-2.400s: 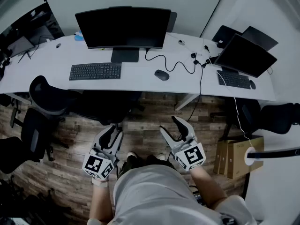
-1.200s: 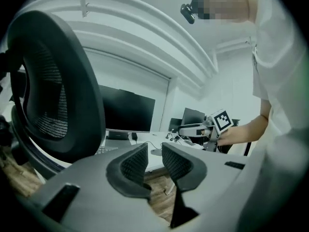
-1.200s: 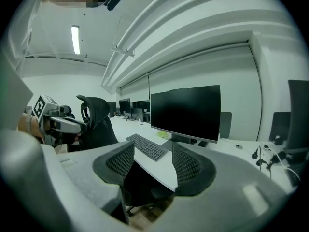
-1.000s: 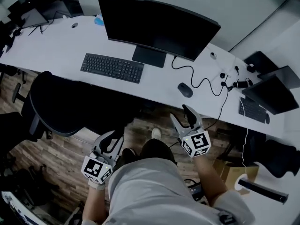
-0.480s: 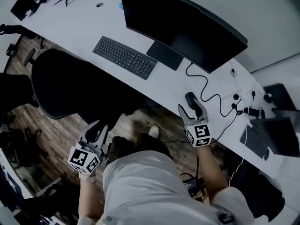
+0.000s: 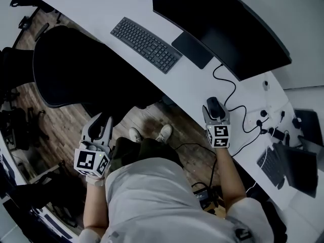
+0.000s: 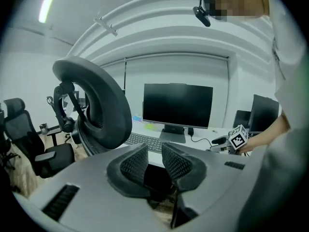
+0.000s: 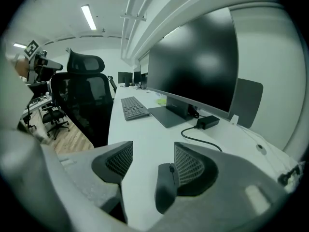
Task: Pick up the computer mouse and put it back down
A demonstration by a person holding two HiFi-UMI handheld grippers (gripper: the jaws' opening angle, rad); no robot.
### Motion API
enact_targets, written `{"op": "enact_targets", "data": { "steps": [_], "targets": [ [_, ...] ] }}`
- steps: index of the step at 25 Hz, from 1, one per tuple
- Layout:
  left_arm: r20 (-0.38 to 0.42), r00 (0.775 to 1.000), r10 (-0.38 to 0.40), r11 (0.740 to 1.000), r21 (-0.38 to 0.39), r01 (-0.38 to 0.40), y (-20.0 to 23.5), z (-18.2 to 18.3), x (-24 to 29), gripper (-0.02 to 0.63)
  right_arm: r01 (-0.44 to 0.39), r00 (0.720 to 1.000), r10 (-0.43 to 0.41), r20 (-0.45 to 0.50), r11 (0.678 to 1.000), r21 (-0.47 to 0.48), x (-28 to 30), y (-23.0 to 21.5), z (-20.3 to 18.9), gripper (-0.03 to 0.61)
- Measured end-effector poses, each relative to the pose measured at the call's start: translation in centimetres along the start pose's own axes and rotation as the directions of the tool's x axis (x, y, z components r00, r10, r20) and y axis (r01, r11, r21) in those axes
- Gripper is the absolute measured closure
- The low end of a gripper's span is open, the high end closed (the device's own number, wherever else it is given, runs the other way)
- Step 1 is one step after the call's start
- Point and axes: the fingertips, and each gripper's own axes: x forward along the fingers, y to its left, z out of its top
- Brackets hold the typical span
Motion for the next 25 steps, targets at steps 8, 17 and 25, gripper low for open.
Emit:
{"op": "enact_targets", "data": {
  "steps": [8, 17, 25],
  "targets": [
    [-0.004, 0.997, 0.08, 0.997, 0.014, -0.08, 0.5, 0.1, 0.3, 0.532, 0.036, 0.996, -0.039, -0.082, 0.999, -0.04, 2.9, -2.6, -3.4, 0.322],
    [-0.013, 0.995, 0.097, 0.995, 0.007, -0.097, 0.4, 0.0, 0.8, 0.535, 0.043, 0.984, -0.052, -0.169, 0.998, -0.053, 4.7, -3.9, -6.7, 0.293],
    [-0.017, 0.994, 0.106, 0.994, 0.002, -0.106, 0.5, -0.1, 0.9, 0.535, 0.035, 0.989, -0.028, -0.146, 0.999, 0.04, 5.0, -4.2, -7.2, 0.287]
  ]
}}
